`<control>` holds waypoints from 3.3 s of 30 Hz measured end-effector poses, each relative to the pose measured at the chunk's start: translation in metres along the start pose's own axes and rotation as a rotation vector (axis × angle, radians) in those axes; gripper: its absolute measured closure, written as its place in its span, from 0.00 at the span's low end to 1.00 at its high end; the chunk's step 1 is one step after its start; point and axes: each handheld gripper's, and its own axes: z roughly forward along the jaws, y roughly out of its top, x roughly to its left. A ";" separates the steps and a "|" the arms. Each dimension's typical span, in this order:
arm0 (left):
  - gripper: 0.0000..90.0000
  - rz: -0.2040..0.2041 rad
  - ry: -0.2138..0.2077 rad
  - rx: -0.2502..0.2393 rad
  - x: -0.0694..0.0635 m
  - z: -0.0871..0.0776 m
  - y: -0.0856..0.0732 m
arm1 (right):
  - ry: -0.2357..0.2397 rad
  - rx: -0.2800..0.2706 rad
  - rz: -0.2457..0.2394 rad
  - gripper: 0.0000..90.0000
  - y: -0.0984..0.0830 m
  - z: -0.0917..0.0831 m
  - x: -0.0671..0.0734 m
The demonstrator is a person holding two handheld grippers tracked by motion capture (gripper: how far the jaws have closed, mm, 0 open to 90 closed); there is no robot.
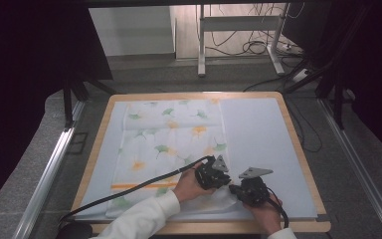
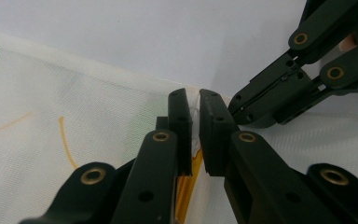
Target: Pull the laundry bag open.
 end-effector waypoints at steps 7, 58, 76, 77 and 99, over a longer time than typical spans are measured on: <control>0.94 0.015 0.014 0.011 -0.001 -0.002 -0.001 | 0.017 -0.002 0.042 0.99 0.000 0.000 -0.003; 0.94 -0.025 0.025 0.053 0.011 -0.033 -0.033 | 0.038 -0.009 0.047 0.99 -0.001 0.001 -0.006; 0.94 -0.066 0.041 0.056 0.016 -0.047 -0.048 | 0.036 -0.006 0.044 0.99 -0.001 0.000 -0.005; 0.94 -0.065 0.046 0.060 0.015 -0.048 -0.049 | 0.037 -0.006 0.043 0.99 -0.001 0.000 -0.005; 0.94 -0.098 0.064 0.075 0.018 -0.063 -0.064 | 0.037 -0.007 0.040 0.99 -0.001 0.000 -0.006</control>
